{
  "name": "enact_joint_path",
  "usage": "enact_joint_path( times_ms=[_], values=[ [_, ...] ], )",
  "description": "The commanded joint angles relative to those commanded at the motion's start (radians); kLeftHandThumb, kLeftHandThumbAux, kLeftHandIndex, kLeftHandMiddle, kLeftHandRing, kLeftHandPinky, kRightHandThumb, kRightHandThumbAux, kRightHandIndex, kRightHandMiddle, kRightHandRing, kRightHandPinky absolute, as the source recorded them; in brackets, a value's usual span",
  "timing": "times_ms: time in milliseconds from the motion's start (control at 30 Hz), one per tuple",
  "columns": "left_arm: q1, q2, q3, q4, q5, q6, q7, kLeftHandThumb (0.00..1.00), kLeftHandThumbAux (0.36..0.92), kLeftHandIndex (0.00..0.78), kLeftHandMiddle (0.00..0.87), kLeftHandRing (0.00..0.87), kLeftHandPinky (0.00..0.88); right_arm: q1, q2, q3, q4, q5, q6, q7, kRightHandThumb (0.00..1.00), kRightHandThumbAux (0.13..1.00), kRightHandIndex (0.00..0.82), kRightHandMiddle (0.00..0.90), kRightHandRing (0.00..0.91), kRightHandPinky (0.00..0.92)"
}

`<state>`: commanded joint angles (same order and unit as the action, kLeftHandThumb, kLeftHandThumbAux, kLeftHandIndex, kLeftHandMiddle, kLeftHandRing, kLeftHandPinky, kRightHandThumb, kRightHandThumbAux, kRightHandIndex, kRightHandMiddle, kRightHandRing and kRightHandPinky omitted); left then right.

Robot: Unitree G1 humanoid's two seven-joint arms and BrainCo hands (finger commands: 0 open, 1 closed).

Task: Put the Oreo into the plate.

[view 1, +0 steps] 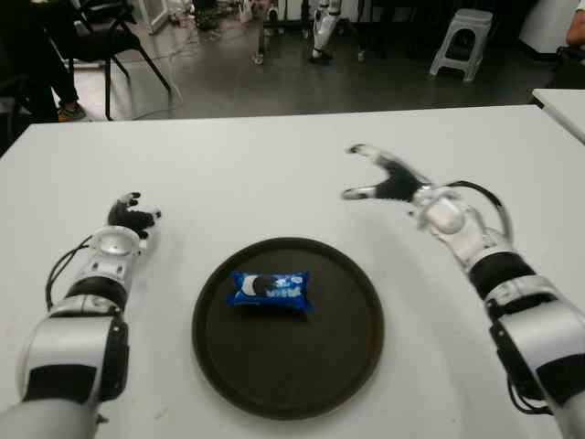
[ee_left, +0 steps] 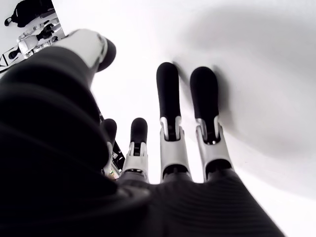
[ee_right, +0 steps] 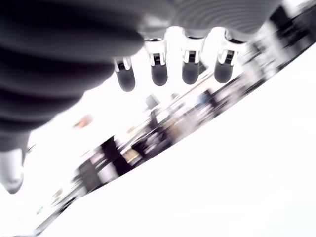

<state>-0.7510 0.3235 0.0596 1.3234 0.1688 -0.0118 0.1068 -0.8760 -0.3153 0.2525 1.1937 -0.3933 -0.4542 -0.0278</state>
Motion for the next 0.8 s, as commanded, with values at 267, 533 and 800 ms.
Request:
enact_joint_path(
  times_ms=[267, 533, 800],
  values=[
    [0.006, 0.003, -0.017, 0.001, 0.013, -0.006, 0.006, 0.214, 0.745, 0.094, 0.103, 0.125, 0.152, -0.031, -0.004, -0.122, 0.127, 0.094, 0.118, -0.066, 0.0, 0.539, 0.0, 0.0, 0.0, 0.0],
    [0.006, 0.005, -0.006, 0.001, 0.001, -0.006, -0.004, 0.206, 0.748, 0.08, 0.093, 0.125, 0.158, 0.02, 0.03, -0.228, 0.169, 0.159, 0.242, -0.165, 0.0, 0.608, 0.0, 0.0, 0.0, 0.0],
    [0.005, 0.009, -0.002, 0.001, -0.002, -0.009, -0.006, 0.209, 0.753, 0.082, 0.095, 0.127, 0.15, 0.042, 0.051, -0.296, 0.174, 0.197, 0.345, -0.148, 0.0, 0.633, 0.0, 0.0, 0.0, 0.011]
  ],
)
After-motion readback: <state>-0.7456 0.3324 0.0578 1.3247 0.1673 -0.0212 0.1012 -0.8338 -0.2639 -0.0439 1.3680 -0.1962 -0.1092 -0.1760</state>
